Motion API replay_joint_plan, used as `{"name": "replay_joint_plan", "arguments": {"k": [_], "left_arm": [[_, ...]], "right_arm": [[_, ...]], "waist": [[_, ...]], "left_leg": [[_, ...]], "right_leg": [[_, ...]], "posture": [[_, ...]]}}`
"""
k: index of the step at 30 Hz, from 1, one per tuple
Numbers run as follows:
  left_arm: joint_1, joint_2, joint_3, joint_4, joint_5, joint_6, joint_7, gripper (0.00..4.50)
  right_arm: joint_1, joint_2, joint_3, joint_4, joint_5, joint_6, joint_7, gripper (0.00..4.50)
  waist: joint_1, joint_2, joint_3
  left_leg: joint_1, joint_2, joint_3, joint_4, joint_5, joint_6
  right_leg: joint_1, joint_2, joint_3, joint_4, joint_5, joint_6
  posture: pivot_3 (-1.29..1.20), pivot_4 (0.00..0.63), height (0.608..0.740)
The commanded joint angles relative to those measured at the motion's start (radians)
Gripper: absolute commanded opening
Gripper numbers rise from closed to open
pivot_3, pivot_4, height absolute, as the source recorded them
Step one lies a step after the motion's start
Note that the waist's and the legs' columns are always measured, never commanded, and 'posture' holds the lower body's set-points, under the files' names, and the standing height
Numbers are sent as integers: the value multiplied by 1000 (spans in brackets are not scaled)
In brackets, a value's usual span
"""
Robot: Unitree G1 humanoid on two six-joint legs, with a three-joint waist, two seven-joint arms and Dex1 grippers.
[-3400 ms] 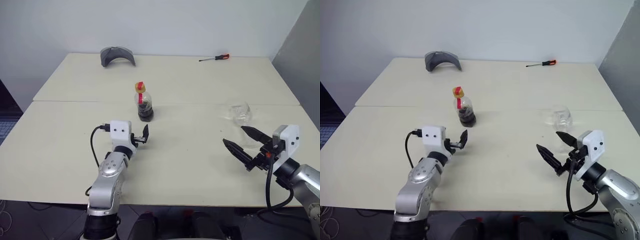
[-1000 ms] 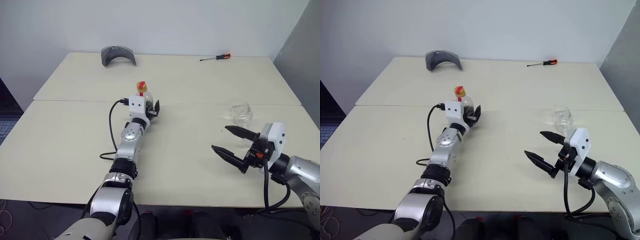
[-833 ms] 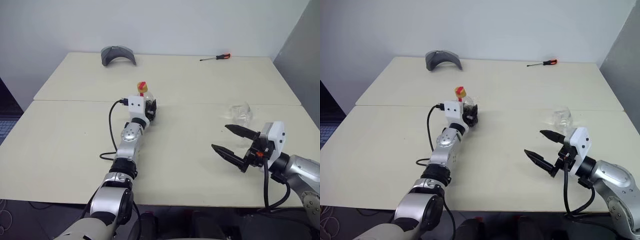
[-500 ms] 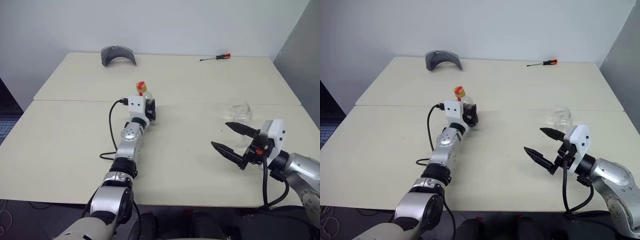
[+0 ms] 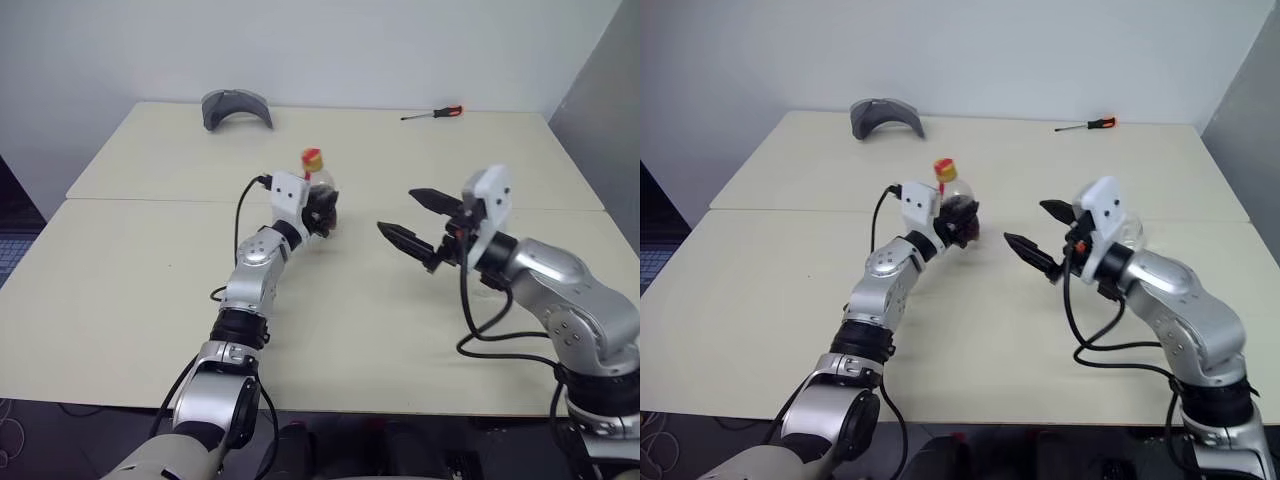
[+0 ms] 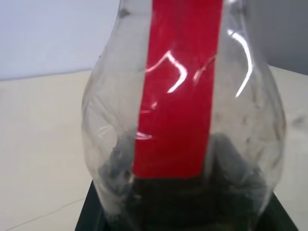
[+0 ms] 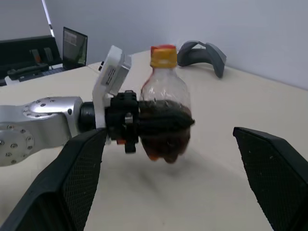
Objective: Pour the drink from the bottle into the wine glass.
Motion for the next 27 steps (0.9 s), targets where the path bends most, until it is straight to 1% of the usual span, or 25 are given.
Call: {"name": "replay_joint_plan", "arguments": {"k": [1,3,7,16,27], "left_arm": [[-48,4,-39,-45,-12,5,-89,1343],[-49,1,-53,-43,-8,3,-120,1288],[-53,-3,-70,-55,-15,7,-163,1240],[-64,-8,-72,-44,-15,5,-200,1047],[-49,-17,-88,-59,0,5,-210,970]], "right_arm": [[-131,79,-19,93,-1,44,-77,4500],[-176,104,-17,130,-8,64,-88,4500],[-222,126,-10,162,-21,83,-92,4500],[-248,162,4,196,-41,99,-78,4500],[-280,175,17,269,-89,60,-30,4500]], "waist": [[-1,0,0],[-1,0,0],[0,0,0],[-4,0,0],[-6,0,0]], "left_leg": [[-5,0,0,4,0,0],[-11,0,0,9,0,0],[-12,0,0,9,0,0],[-12,0,0,10,0,1],[-12,0,0,10,0,1]], "right_leg": [[-4,0,0,2,0,0],[-9,0,0,6,0,-1],[-10,-1,0,7,1,-1],[-11,-1,0,12,1,-1],[-11,-1,0,12,1,-1]], "posture": [[0,150,740],[0,150,740],[0,150,740],[0,150,740],[0,150,740]]}}
